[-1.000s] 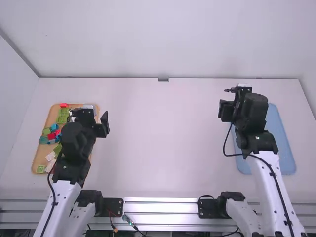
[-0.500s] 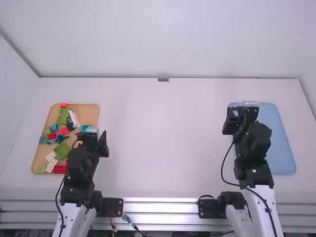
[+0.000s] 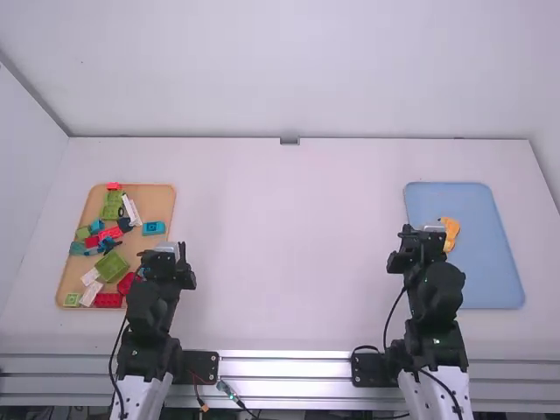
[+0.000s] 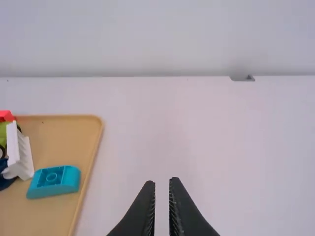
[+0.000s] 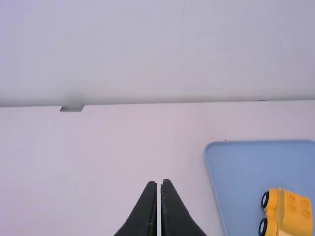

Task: Assemble lego blocks to make yellow taxi

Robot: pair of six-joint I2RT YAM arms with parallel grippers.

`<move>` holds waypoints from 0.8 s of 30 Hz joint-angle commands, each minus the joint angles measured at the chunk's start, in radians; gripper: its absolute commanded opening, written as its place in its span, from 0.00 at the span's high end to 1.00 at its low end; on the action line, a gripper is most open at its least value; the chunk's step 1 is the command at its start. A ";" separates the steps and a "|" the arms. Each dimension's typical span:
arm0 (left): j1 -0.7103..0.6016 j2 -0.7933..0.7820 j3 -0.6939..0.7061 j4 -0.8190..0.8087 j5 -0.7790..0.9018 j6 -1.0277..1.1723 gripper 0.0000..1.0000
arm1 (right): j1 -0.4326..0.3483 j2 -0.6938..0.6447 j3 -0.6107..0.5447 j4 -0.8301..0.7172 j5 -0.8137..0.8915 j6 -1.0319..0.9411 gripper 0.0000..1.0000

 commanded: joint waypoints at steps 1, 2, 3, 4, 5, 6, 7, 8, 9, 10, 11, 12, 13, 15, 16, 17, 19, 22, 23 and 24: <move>-0.001 -0.034 -0.010 -0.004 -0.002 0.006 0.95 | -0.002 -0.046 -0.047 0.003 0.002 0.005 1.00; -0.001 -0.046 -0.010 -0.004 -0.002 0.006 0.96 | -0.002 -0.065 -0.065 0.003 0.002 0.005 1.00; -0.001 -0.052 -0.010 -0.004 -0.002 0.006 0.97 | -0.002 -0.073 -0.074 0.003 0.002 0.005 1.00; -0.001 -0.063 -0.010 -0.004 -0.002 0.006 0.98 | -0.002 -0.091 -0.092 0.003 0.002 0.005 1.00; -0.001 -0.071 -0.010 -0.004 -0.002 0.006 0.99 | -0.002 -0.104 -0.104 0.003 0.002 0.005 1.00; -0.001 -0.084 -0.010 -0.004 -0.002 0.006 1.00 | -0.002 -0.124 -0.125 0.003 0.002 0.005 1.00; -0.001 -0.086 -0.010 -0.004 -0.002 0.006 1.00 | -0.002 -0.140 -0.141 0.003 0.002 0.005 1.00; -0.001 -0.086 -0.010 -0.004 -0.002 0.006 1.00 | -0.002 -0.148 -0.149 0.003 0.002 0.005 1.00; -0.001 -0.086 -0.010 -0.004 -0.002 0.006 1.00 | -0.002 -0.163 -0.164 0.003 0.002 0.005 1.00; -0.001 -0.086 -0.010 -0.004 -0.002 0.006 1.00 | -0.002 -0.178 -0.179 0.003 0.002 0.005 1.00; -0.001 -0.086 -0.010 -0.004 -0.002 0.006 1.00 | -0.002 -0.193 -0.193 0.003 0.002 0.005 1.00; -0.001 -0.086 -0.010 -0.004 -0.002 0.006 1.00 | -0.002 -0.203 -0.204 0.003 0.002 0.005 1.00; -0.001 -0.086 -0.010 -0.004 -0.002 0.006 1.00 | -0.002 -0.217 -0.218 0.003 0.002 0.005 1.00; -0.001 -0.086 -0.010 -0.004 -0.002 0.006 1.00 | -0.002 -0.240 -0.241 0.003 0.002 0.005 1.00; -0.001 -0.086 -0.010 -0.004 -0.002 0.006 1.00 | -0.002 -0.247 -0.248 0.003 0.002 0.005 1.00; -0.001 -0.086 -0.010 -0.004 -0.002 0.006 1.00 | -0.002 -0.260 -0.254 0.003 0.002 0.005 1.00; -0.001 -0.086 -0.010 -0.004 -0.002 0.006 1.00 | -0.002 -0.278 -0.254 0.003 0.002 0.005 1.00; -0.001 -0.086 -0.010 -0.004 -0.002 0.006 1.00 | -0.002 -0.316 -0.254 0.003 0.002 0.005 1.00; -0.001 -0.086 -0.010 -0.004 -0.002 0.006 1.00 | -0.002 -0.325 -0.254 0.003 0.002 0.005 1.00; -0.001 -0.086 -0.010 -0.004 -0.002 0.006 1.00 | -0.002 -0.336 -0.254 0.003 0.002 0.005 1.00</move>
